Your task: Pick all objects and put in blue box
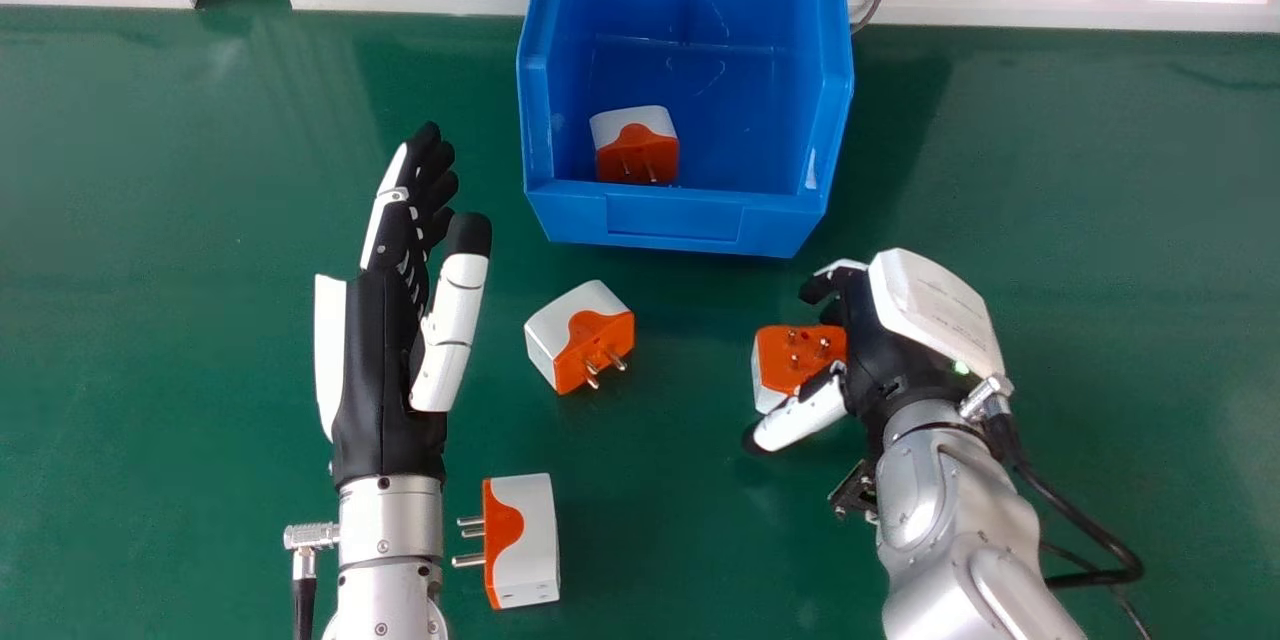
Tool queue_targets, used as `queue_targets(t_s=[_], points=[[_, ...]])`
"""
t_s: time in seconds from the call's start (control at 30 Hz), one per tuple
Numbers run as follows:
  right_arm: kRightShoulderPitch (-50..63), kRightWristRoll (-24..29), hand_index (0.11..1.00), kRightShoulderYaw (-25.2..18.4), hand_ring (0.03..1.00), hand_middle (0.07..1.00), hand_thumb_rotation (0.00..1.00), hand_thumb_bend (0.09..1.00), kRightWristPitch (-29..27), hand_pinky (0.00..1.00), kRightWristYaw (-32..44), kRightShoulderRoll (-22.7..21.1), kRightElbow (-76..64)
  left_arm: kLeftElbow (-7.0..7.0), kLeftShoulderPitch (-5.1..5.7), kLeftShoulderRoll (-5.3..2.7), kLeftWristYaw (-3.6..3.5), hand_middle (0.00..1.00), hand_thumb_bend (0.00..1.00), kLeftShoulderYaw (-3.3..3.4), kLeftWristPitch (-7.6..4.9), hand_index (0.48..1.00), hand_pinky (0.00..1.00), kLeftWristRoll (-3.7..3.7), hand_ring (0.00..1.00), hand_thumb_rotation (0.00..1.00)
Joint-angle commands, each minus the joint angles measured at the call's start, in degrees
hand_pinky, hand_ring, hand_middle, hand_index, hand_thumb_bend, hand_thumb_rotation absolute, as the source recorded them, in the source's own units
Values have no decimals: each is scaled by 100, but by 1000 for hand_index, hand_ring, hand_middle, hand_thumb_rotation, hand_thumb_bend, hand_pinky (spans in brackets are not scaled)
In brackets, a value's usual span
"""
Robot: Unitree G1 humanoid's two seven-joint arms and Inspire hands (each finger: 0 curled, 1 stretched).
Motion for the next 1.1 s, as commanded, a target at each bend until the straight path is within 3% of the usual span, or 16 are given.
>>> queue_targets(t_s=[0.0,0.27,0.43,0.83,1.07], points=[[-10,-47,648,-44,494,633,44,737,-30,350,-77,12,-89,-67,18,-15,-42,910,684,-36,-52,898,892,14,894,891],[-1,-47,565,-5,348,537,22,634,-92,225,-12,-59,-146,-65,12,-21,-37,910,684,-37,-51,898,892,19,895,891],[33,-24,565,-18,348,537,22,634,-159,225,-11,-85,-200,-77,9,-29,-38,910,684,-38,-44,898,892,15,895,891],[68,-49,509,-28,247,485,7,562,-158,145,18,-80,-272,-77,20,-24,0,910,687,-36,-56,898,891,60,895,891],[98,-73,498,-16,231,480,4,550,-163,133,45,-89,-329,-97,28,-21,-16,910,688,-35,-54,898,890,45,895,890]])
